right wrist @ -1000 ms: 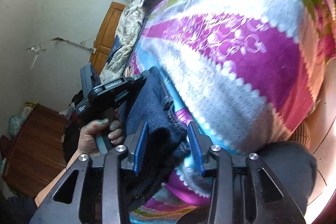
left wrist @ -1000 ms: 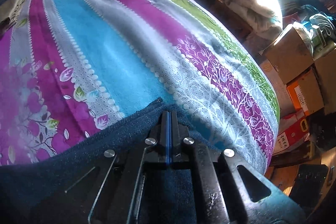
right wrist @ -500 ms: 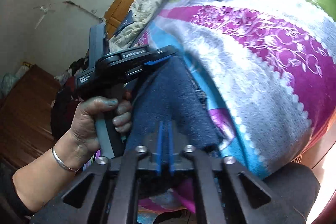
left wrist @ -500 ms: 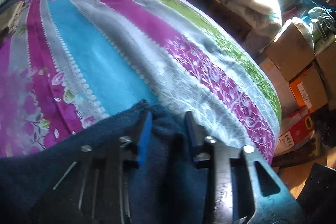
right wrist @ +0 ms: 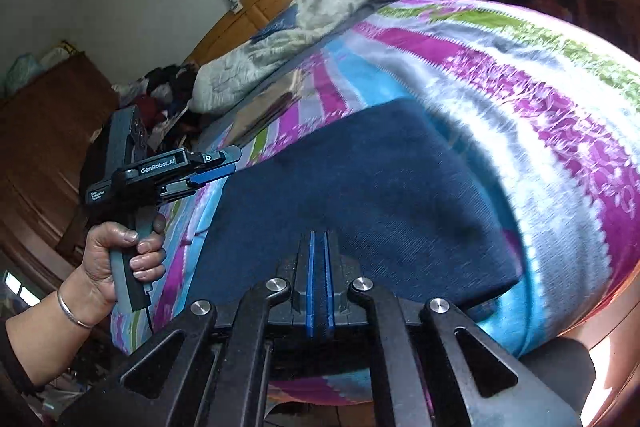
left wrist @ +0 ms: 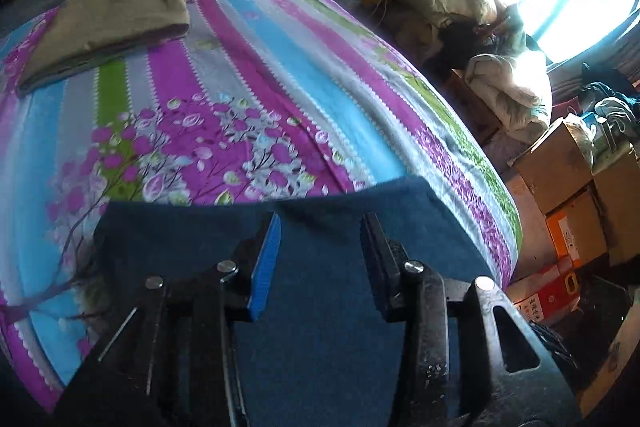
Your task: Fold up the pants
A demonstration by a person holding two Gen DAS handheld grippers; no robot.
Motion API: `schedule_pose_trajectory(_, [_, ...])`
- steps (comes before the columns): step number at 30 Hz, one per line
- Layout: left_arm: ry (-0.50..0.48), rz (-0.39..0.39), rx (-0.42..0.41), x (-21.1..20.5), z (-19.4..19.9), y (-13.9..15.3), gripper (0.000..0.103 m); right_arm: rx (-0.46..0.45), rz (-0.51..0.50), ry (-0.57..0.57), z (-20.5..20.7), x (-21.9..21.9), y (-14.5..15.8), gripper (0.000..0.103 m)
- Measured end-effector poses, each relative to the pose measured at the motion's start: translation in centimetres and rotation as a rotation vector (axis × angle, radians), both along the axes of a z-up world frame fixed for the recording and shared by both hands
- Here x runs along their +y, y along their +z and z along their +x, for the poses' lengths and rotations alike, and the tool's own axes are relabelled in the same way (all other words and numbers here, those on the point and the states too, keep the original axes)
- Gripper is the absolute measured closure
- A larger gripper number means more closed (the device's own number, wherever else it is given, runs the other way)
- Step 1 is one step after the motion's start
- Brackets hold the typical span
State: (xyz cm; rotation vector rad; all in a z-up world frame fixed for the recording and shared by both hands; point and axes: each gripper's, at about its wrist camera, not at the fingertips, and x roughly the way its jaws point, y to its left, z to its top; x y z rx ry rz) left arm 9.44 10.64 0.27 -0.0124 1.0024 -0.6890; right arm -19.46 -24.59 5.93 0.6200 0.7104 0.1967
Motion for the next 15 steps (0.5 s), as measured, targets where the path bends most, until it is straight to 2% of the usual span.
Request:
schedule_pose_trajectory(1, [0.01,0.03,0.001,1.3,-0.9,-1.3,0.05,0.031,0.011,0.014,0.2,0.7,-1.1,0.098])
schedule_pose_trajectory(2, [0.03,0.104,-0.014,2.2,-0.9,-2.7,0.045,0.081,0.014,0.003,0.8,1.2,-2.6,0.101])
schedule_pose_trajectory(3, [0.076,0.205,-0.025,3.3,-0.7,-4.7,0.048,0.116,0.039,-0.013,0.9,0.9,-3.8,0.103])
schedule_pose_trajectory(4, [0.117,0.214,-0.005,5.2,0.2,-5.9,0.053,0.119,0.087,-0.027,0.7,0.5,-4.5,0.103])
schedule_pose_trajectory(5, [0.147,0.155,0.03,6.6,0.7,-6.4,0.056,0.122,0.105,-0.044,0.7,0.2,-4.5,0.103])
schedule_pose_trajectory(6, [0.195,0.07,0.065,8.0,1.3,-6.1,0.058,0.125,0.069,-0.05,0.6,0.5,-3.8,0.103])
schedule_pose_trajectory(7, [0.249,0.047,0.075,9.3,1.7,-5.6,0.058,0.111,0.009,-0.042,0.4,1.1,-2.8,0.1])
schedule_pose_trajectory(8, [0.3,0.058,0.066,9.9,2.1,-5.3,0.057,0.078,-0.038,-0.013,0.4,2.1,-1.6,0.09])
schedule_pose_trajectory(10, [0.389,0.092,0.047,11.1,3.0,-4.8,0.054,0.01,-0.055,0.096,0.5,4.7,0.4,0.09])
schedule_pose_trajectory(11, [0.396,0.046,0.066,11.5,3.3,-4.8,0.054,-0.017,-0.071,0.17,0.7,6.6,1.2,0.09])
schedule_pose_trajectory(13, [0.36,-0.094,0.1,11.6,3.2,-4.5,0.053,-0.059,-0.121,0.319,1.1,10.7,2.1,0.09])
schedule_pose_trajectory(15, [0.289,-0.107,0.072,9.6,3.2,-4.3,0.053,-0.085,-0.171,0.462,1.4,15.0,2.1,0.09])
